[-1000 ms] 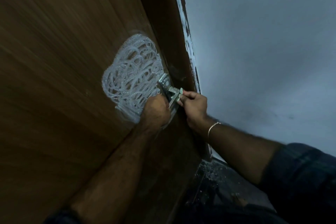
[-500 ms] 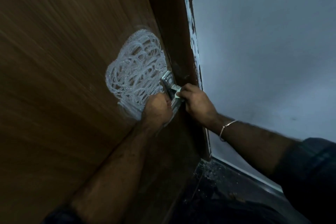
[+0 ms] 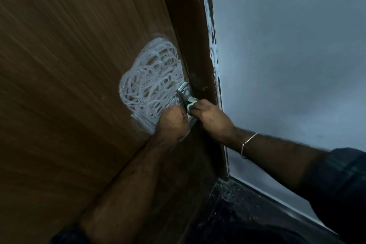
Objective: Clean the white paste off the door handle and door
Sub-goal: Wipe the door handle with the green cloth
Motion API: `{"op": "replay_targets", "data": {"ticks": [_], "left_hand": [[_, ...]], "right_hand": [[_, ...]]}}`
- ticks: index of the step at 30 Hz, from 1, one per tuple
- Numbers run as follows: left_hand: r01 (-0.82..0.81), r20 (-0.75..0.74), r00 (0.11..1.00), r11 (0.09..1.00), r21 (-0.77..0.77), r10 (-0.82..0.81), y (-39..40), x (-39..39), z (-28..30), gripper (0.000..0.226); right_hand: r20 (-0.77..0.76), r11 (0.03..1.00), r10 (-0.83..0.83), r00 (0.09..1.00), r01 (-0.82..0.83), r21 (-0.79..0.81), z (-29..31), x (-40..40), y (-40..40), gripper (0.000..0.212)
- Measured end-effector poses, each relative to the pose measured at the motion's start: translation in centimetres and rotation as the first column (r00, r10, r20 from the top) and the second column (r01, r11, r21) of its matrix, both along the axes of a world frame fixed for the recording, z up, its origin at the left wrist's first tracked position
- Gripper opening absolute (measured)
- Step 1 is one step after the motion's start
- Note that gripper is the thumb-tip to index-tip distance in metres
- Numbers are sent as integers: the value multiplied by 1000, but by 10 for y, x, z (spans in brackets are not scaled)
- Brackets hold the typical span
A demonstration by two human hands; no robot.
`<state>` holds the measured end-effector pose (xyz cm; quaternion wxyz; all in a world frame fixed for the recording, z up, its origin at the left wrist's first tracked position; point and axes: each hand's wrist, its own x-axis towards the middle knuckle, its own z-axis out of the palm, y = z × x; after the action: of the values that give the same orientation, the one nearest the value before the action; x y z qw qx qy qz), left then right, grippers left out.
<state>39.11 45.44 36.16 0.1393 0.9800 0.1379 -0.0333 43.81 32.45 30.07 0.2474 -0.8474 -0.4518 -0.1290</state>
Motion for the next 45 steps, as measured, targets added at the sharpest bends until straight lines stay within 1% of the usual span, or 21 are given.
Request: {"op": "replay_targets", "data": {"ticks": [2,4,6,8,9,13,14,17,19,20,22,25,27,29,32,34,36,39,41,44,45], "left_hand": [[-11,-13,1000,1000,-26,11,0,1,0,16],[-5,-8,1000,1000,-26,5,-1,0,0,17],[7,-1,1000,1000,-6,-7,-1,-1,0,20],[13,-7,1000,1000,3,-13,-1,-1,1,20],[10,-13,1000,1000,-3,-10,-1,0,1,20],[-4,-7,1000,1000,-29,4,-1,-1,2,20],[-5,-8,1000,999,-33,5,-1,-1,2,20],[-11,-28,1000,999,-35,10,1,3,0,17],[-19,-37,999,999,-43,18,1,5,-1,16],[-23,-39,999,999,-45,22,1,5,-2,16],[-19,-33,999,999,-28,18,1,5,-2,16],[6,-8,1000,1000,5,-6,2,5,-2,17],[26,-5,1000,1000,11,-26,3,4,-3,18],[31,5,1000,999,23,-31,3,3,-4,19],[46,29,998,997,60,-48,2,1,-4,23],[39,19,999,998,46,-40,1,1,-4,23],[31,10,999,999,34,-31,1,0,-2,23],[31,7,999,999,41,-31,0,-1,-1,23],[22,-7,1000,999,34,-22,-1,-2,1,22],[7,-33,999,1000,24,-6,-2,0,3,21],[-5,-40,999,1000,9,5,-3,0,4,21]], "right_hand": [[3,998,-56,998,56,22,5,11,-3,27],[-36,989,-129,991,131,68,4,16,-4,30],[-36,992,-97,995,100,76,1,9,0,32],[-22,1000,-21,1000,21,6,-2,5,-1,34],[-22,1000,-23,999,23,-15,0,9,-2,36],[-102,980,-186,977,193,58,3,24,-8,40],[-91,981,-180,979,185,57,1,19,-7,41],[-24,998,-61,998,62,25,-5,10,-14,38],[-23,996,-90,996,90,19,1,19,-16,31],[-40,992,-125,991,125,7,5,24,-14,32],[-52,990,-139,989,138,-27,9,24,-3,30],[-50,998,-43,998,41,-36,5,11,6,31],[-60,999,-29,998,27,-45,4,12,4,31],[-91,997,-77,993,74,-36,5,18,5,30],[-139,986,-120,983,135,99,3,17,8,32],[-118,977,-132,984,149,149,1,15,8,33],[-131,975,-170,977,186,119,1,21,11,32],[-199,962,-248,948,265,64,3,26,17,30],[-143,967,-231,962,243,76,-1,21,15,32],[4,992,-120,993,119,44,-8,15,6,42],[-28,993,-112,993,113,22,-7,18,5,44]]}}
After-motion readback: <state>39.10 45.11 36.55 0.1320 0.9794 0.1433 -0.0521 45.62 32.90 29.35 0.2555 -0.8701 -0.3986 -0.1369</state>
